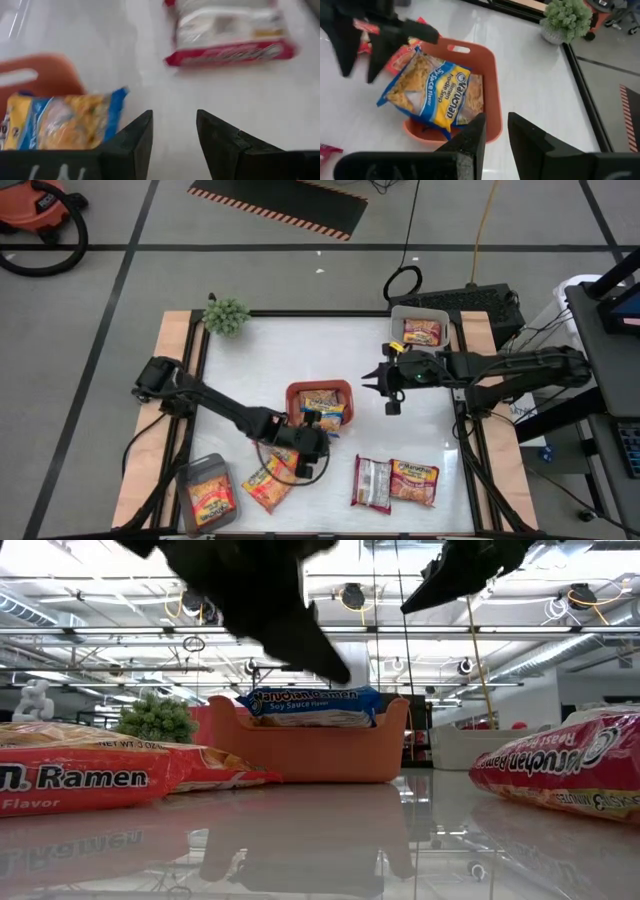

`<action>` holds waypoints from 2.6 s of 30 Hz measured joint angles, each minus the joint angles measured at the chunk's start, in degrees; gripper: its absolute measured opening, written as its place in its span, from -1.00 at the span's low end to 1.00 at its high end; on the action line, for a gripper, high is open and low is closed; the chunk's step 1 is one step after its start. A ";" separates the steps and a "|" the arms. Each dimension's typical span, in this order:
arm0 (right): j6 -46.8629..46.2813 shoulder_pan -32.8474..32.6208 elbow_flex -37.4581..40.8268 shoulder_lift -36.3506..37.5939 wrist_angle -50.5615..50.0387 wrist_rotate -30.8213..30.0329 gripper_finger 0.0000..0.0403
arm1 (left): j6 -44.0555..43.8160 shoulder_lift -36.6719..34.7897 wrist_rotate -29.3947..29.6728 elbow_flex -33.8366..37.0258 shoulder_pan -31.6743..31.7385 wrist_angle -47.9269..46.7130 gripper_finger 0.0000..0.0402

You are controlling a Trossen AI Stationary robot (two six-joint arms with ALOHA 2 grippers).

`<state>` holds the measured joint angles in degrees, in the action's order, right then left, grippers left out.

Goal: Sort Maruchan noodles
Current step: Put the blue noodle pack into the orange bin, then put the left red noodle pack into the gray bin

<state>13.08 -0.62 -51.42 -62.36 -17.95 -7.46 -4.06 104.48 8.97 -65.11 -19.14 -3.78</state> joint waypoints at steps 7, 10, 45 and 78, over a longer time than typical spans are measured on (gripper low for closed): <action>0.02 -0.01 0.74 0.23 -0.58 0.02 -0.62 | -0.23 2.37 4.54 -0.05 4.33 3.14 -0.41; -0.17 -0.22 0.74 0.29 -1.33 0.00 -0.62 | -1.35 2.40 9.13 -0.01 5.40 0.71 -0.42; -32.67 -20.58 -0.02 -2.77 -2.02 -3.30 -0.62 | -13.59 -22.85 6.57 0.00 -4.22 -24.44 -0.43; -46.48 -34.77 9.85 -16.75 0.37 2.82 0.03 | -15.73 -21.70 6.17 0.01 -5.37 -22.05 -0.43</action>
<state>-33.40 -35.39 -41.56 -79.11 -17.58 -4.64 -19.79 82.78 15.13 -65.10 -24.51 -25.84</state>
